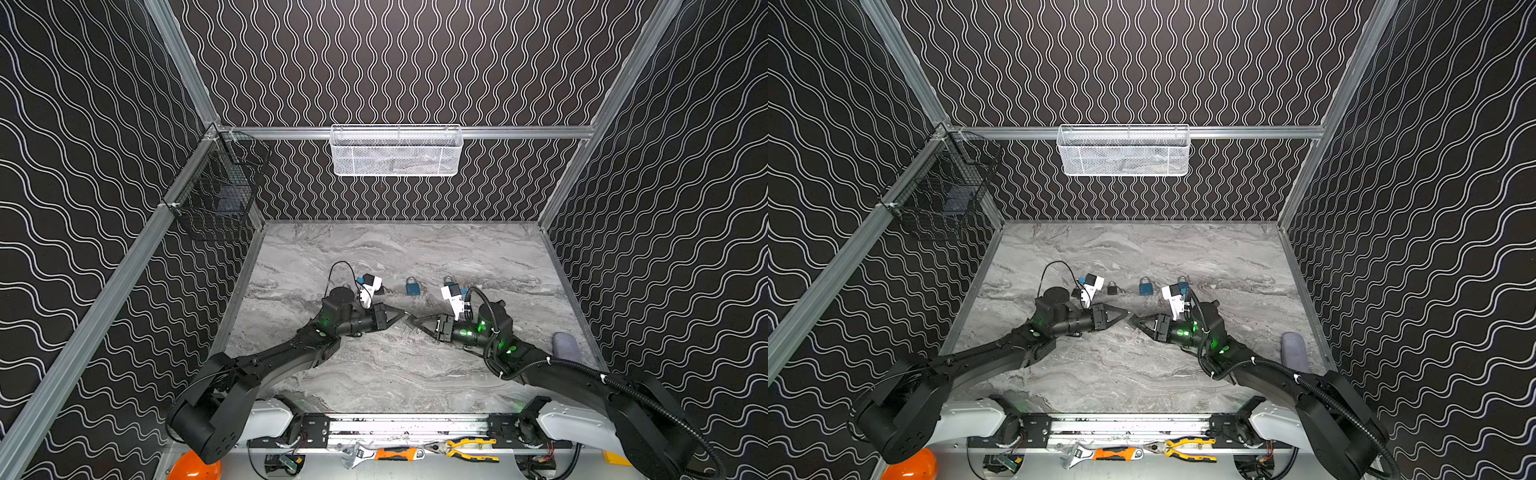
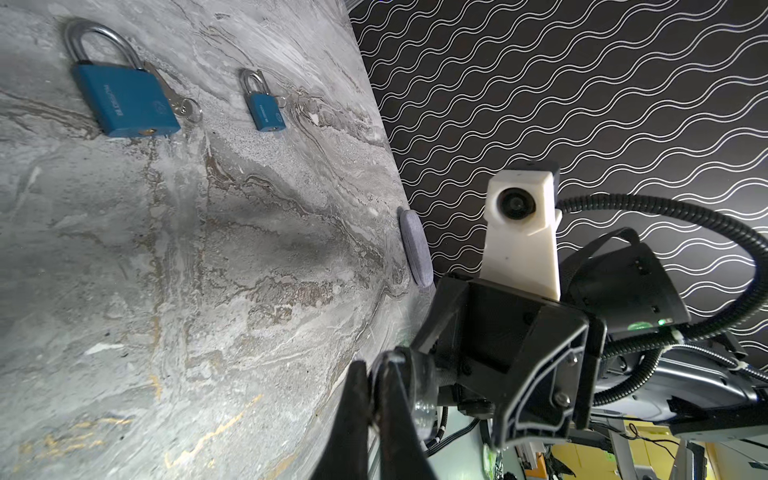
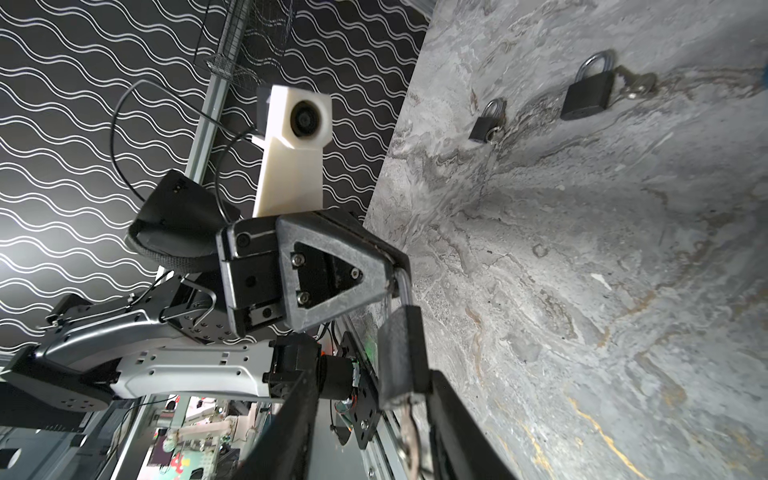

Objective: Lock with the key

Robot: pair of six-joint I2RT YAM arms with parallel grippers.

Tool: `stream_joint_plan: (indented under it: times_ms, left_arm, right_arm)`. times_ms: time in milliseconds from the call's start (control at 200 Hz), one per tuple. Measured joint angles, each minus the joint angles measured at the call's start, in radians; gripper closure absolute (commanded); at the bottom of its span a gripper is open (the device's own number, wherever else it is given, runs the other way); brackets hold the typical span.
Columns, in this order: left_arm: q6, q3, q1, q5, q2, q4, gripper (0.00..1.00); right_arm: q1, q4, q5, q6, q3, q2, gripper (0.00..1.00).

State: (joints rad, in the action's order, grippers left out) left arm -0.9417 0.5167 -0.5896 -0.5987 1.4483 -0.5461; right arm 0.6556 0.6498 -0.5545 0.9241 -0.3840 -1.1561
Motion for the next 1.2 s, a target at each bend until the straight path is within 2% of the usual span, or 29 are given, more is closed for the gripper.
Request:
stream_joint_plan:
  times_ms: [165,736,1201]
  left_arm:
    - [-0.022,-0.001,0.008,-0.006,-0.003,-0.001,1.00]
    - [-0.040,-0.003,0.012,-0.007,-0.011,0.001,1.00]
    - [-0.052,-0.010,0.012,-0.007,-0.014,-0.007,1.00]
  right_arm:
    - [0.000,-0.003,0.022,-0.015,0.015,0.028,0.52]
    - [0.000,-0.008,0.066,-0.026,0.077,0.025,0.55]
    - [0.004,0.129,0.035,0.009,0.090,-0.053,0.68]
